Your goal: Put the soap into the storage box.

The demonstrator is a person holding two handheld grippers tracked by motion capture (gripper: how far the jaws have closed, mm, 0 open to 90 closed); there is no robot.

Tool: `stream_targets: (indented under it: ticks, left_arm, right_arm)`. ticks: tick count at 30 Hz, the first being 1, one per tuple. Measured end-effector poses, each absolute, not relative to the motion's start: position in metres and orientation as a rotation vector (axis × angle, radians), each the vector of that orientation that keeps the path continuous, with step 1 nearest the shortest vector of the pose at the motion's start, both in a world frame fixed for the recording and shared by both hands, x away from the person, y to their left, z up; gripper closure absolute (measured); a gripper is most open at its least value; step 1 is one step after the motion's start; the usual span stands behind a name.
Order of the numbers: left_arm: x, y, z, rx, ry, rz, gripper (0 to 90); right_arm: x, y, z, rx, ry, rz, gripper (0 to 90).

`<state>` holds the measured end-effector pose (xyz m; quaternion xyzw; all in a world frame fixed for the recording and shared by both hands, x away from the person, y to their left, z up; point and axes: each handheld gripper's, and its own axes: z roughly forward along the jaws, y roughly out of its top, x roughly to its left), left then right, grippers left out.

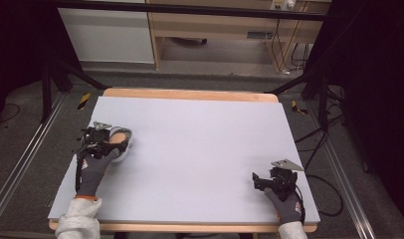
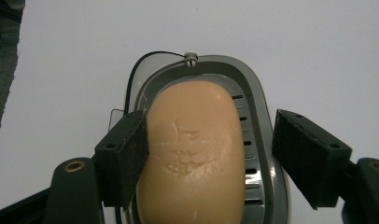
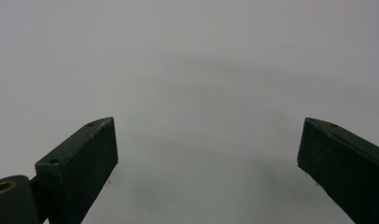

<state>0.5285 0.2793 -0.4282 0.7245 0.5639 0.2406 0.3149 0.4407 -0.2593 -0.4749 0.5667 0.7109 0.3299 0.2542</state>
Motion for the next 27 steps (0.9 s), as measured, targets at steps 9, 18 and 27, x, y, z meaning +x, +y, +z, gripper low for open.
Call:
stream_targets:
  ticks: [9, 18, 27]
  left_arm:
    - [0.525, 0.276, -0.421, 1.903, 1.427, 0.613, 26.6]
    - [0.507, 0.264, -0.406, 1.878, 1.292, 0.579, 27.8]
    - [0.487, 0.245, -0.411, 1.922, 1.198, 0.548, 28.8]
  right_arm:
    - [0.441, -0.26, -0.475, 1.538, 1.931, 0.898, 5.2]
    - [0.44, -0.261, -0.474, 1.542, 1.92, 0.895, 5.3]
    - [0.439, -0.262, -0.474, 1.551, 1.912, 0.896, 5.3]
